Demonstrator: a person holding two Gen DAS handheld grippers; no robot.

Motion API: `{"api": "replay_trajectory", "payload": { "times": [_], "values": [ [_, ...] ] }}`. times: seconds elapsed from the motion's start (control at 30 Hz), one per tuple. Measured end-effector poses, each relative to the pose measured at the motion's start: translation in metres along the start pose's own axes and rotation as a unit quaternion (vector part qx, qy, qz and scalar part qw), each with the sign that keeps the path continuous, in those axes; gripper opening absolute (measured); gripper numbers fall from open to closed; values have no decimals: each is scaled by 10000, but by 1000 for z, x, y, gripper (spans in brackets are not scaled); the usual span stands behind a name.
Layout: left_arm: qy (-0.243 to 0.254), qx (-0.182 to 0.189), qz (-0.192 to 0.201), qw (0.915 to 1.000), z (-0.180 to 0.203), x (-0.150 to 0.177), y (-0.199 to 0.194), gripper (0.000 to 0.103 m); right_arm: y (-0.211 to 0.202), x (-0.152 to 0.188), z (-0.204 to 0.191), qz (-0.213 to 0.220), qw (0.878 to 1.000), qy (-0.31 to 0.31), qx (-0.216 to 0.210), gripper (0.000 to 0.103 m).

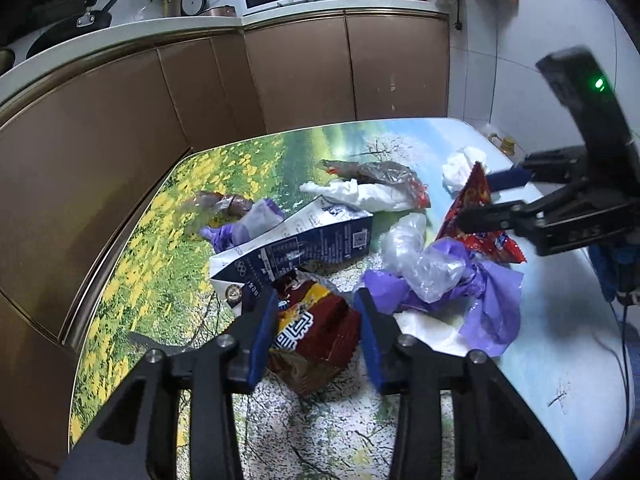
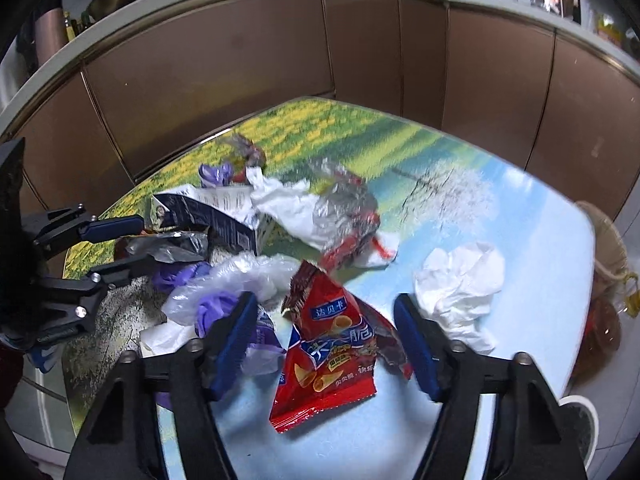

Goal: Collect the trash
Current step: 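Grasp the dark red wrapper with the left gripper while the right grasps the red snack bag, then carry both items to the white bin and open both grippers over it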

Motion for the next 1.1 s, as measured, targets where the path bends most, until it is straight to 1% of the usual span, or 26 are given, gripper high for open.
{"api": "replay_trajectory", "payload": {
  "times": [0.03,0.07,0.13,0.23,0.33,0.53,0.73,0.87,1.03,1.1],
  "values": [
    [-17,10,-5,10000,0,0,-1,31,3,1,1,-58,10000,37,-40,48],
    [-31,13,-8,10000,0,1,-2,29,4,3,1,-95,9999,81,-86,43],
    [-65,22,-10,10000,0,2,-6,20,5,5,2,-120,9995,206,-201,38],
    [-140,-2,16,9999,0,3,-12,16,-1,7,-1,-95,9995,209,-214,30],
    [-282,8,67,9996,-3,4,-22,12,-9,9,-5,-34,9996,166,-219,25],
    [-580,128,263,9979,-5,2,-50,11,-43,12,-10,228,9992,269,-203,25],
    [-668,74,491,9965,0,-3,-81,10,-77,23,-8,469,9975,480,-207,25],
    [-722,81,640,9953,6,-8,-101,9,-103,37,-1,642,9953,686,-241,25],
    [-715,281,774,9940,26,-22,-117,9,-140,61,21,943,9906,983,-110,25],
    [-662,488,814,9933,43,-33,-119,9,-158,70,35,1077,9877,1133,65,25]
  ]
}}
Point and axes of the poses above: each gripper's, at about its wrist camera, not at the fingertips, and y roughly the way its jaws point, z to its right, x to its underside, the point moved 5 cm from there along y, roughly the way its jaws point, and after that the axes turned 6 degrees about x, right-handed, at the moved point
